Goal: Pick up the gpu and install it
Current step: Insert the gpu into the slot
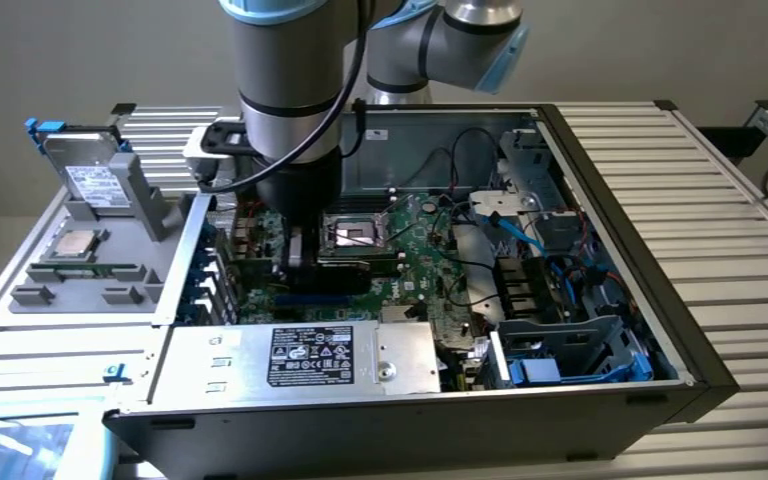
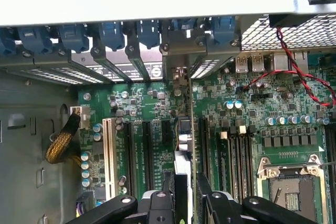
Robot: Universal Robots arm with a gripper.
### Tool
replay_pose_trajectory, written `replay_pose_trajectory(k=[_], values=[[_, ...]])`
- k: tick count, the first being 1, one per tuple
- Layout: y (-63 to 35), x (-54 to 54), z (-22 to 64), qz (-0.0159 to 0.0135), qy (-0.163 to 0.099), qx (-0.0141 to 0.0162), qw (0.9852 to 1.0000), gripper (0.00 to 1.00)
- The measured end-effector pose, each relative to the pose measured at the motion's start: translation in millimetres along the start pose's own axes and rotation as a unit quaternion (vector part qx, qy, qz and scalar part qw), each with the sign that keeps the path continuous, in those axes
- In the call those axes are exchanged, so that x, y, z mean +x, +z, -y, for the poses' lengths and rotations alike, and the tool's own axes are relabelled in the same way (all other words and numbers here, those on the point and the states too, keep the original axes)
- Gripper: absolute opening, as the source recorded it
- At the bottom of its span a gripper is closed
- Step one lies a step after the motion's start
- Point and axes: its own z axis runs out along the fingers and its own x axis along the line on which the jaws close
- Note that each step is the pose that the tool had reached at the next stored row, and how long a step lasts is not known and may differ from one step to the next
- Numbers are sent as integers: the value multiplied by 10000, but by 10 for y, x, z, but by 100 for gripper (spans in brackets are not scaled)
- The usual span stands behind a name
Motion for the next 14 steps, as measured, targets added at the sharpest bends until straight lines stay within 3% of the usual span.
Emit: replay_pose_trajectory(k=[14], values=[[44,1,2,2,50,1,10000,28]])
